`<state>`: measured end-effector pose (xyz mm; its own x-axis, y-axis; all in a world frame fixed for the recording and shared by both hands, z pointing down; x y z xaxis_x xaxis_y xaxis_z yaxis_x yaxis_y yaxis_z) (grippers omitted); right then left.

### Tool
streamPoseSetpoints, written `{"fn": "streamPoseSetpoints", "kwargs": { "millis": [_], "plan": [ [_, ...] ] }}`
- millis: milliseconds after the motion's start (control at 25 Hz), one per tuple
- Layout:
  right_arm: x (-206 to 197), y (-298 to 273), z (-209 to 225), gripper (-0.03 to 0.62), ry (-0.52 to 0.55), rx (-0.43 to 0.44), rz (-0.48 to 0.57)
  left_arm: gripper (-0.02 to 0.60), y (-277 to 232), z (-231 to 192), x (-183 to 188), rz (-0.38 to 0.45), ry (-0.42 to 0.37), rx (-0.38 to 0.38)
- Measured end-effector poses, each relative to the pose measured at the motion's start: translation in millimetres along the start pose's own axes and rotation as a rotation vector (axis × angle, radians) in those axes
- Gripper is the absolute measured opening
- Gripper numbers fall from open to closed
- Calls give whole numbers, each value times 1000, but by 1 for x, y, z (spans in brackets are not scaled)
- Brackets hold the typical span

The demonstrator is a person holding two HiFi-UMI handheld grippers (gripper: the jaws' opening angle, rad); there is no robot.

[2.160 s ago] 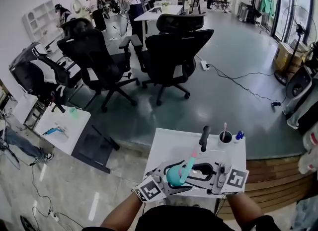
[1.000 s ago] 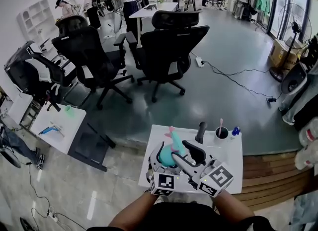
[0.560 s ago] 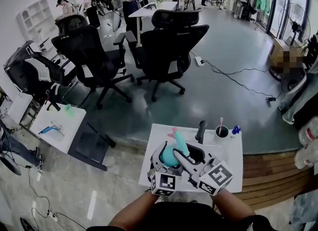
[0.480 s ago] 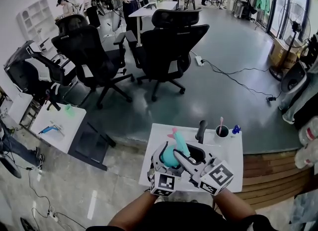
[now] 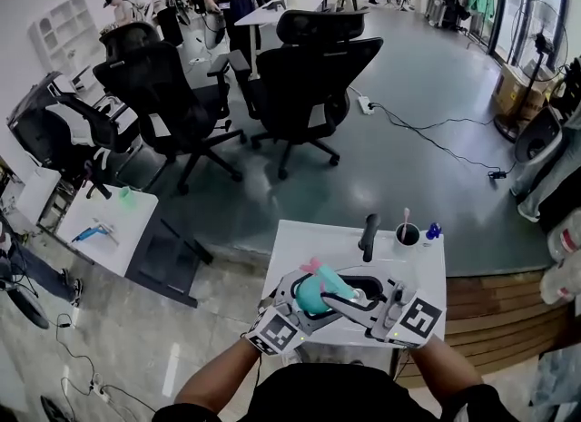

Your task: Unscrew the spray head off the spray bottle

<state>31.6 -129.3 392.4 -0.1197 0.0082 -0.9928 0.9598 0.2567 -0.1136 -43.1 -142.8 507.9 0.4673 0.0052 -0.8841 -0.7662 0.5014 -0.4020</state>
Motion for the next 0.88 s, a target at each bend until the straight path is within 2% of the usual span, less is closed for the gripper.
{"fn": "streamPoseSetpoints", "kwargs": {
  "millis": [200,280,320,400,440,480,520,600,760,880],
  "plan": [
    [1,10,-9,135,30,198,-15,459,4,18,17,82,-49,-194],
    [0,13,-7,137,47,229,-22,459,2,21,20,96,-36,-219],
    [-1,14,-4,138,53,221,-21,459,0,20,19,92,-22,-208],
    [-4,13,4,140,47,149,-1,459,-7,13,16,68,29,-149],
    [-6,13,8,160,30,97,14,459,-11,8,12,51,63,-108],
    [-9,13,12,224,5,45,31,459,-15,3,8,30,92,-60],
    [-12,13,16,235,-19,-7,50,459,-19,-1,4,6,114,-5],
    [-18,15,23,235,-49,-114,80,459,-24,-11,-5,-42,157,112],
    [-28,14,32,212,-152,-297,25,459,-30,-28,-17,-100,234,326],
    [-27,9,36,202,-218,-348,11,460,-35,-33,-15,-105,252,413]
  ]
}}
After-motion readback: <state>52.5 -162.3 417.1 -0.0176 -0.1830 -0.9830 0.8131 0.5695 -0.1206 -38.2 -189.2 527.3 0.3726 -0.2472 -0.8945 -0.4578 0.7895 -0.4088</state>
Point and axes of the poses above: the fingertips, and each gripper's own axes: y backward along the fingers, z to its right, x out of its top, the point moved 6 cm from there along y, backward along the fingers, and after that the axes turned 12 degrees about -z, right-handed, at the moved point
